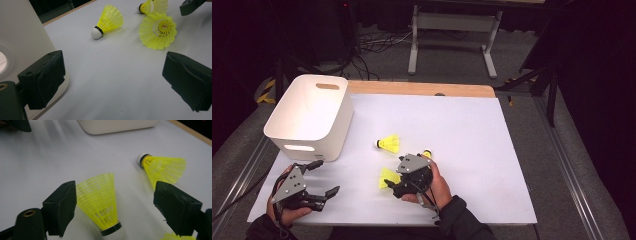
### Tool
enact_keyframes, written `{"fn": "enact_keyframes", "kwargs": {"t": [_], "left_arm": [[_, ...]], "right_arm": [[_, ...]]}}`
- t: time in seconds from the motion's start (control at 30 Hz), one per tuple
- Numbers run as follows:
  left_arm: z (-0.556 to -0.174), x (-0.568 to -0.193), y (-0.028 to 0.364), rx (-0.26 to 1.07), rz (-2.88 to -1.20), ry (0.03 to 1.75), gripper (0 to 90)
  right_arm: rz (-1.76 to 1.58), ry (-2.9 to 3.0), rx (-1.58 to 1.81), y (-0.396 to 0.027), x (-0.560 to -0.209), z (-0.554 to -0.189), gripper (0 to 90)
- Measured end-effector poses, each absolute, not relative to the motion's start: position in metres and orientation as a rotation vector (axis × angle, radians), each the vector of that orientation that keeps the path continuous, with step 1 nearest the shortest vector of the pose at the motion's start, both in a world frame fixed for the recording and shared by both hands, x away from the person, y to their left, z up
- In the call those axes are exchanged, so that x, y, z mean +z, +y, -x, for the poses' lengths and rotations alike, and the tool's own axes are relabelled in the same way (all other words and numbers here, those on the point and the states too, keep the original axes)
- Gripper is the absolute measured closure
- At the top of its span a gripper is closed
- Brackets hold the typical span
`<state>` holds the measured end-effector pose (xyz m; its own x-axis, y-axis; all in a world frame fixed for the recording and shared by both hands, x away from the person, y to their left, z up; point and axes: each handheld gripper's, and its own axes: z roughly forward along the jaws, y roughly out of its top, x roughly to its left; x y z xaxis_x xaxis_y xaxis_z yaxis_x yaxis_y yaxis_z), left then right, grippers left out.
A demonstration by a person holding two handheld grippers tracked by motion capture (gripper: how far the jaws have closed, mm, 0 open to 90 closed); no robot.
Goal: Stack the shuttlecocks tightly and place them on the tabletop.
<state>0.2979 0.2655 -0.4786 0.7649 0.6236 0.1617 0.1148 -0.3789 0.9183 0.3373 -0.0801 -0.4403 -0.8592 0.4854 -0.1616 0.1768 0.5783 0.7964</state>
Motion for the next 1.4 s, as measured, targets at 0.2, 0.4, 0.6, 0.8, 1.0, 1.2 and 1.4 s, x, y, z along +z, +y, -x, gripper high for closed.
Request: {"fn": "enact_keyframes", "kwargs": {"t": [0.2,0.4,0.6,0.8,1.0,1.2,1.4], "left_arm": [[-0.295,-0.479,0.268,0.609,-1.907,0.568,5.2],[-0.297,-0.48,0.266,0.612,-1.932,0.564,5.2],[-0.296,-0.48,0.269,0.611,-1.918,0.566,5.4],[-0.296,-0.48,0.268,0.605,-1.931,0.562,5.6],[-0.297,-0.481,0.267,0.598,-1.933,0.566,5.6],[-0.297,-0.481,0.267,0.592,-1.929,0.564,5.7],[-0.297,-0.481,0.267,0.583,-1.931,0.561,5.9]], "right_arm": [[-0.469,2.523,1.129,-0.087,-0.442,-0.337,24.4],[-0.471,2.542,1.148,-0.09,-0.443,-0.339,23.6],[-0.503,2.45,1.06,-0.105,-0.433,-0.341,27.3],[-0.632,2.307,0.97,-0.144,-0.423,-0.351,30.4],[-0.682,2.28,0.89,-0.157,-0.429,-0.359,36.2],[-0.715,2.292,0.801,-0.156,-0.441,-0.367,49.5],[-0.737,2.32,0.775,-0.157,-0.445,-0.369,66.2]]}}
